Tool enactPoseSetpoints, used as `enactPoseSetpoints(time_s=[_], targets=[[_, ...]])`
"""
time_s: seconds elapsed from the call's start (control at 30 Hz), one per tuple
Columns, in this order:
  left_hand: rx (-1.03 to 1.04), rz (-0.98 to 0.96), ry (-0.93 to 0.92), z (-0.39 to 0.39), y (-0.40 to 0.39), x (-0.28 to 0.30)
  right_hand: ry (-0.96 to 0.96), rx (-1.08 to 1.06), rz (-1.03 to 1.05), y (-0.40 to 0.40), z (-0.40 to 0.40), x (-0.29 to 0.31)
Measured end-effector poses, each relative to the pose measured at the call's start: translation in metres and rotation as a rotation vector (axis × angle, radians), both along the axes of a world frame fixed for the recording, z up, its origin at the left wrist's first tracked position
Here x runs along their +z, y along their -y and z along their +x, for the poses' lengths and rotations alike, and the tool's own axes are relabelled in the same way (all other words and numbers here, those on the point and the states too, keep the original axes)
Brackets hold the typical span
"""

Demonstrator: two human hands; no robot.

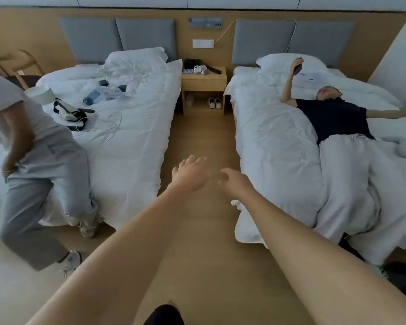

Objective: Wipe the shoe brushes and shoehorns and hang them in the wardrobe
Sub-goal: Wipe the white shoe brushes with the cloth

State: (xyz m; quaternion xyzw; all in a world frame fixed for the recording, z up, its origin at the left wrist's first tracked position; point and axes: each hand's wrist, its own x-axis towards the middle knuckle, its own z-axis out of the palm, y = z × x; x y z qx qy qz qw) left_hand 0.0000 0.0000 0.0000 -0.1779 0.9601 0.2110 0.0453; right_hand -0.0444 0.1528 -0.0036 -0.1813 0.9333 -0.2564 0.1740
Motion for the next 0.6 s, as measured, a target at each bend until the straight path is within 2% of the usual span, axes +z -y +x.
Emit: enactPoseSetpoints(time_s=[0.33,0.6], targets=[[-0.001,-0.139,-0.080,-0.074,0.042,-0.023,-0.019,-0.036,0.032,0.047,-0.069,-0.022],[0.004,-0.034,-0.075,-0.167,0.118,-0.024,0.023,-0.104,-0.003,0.128,-0.156,-0.010]])
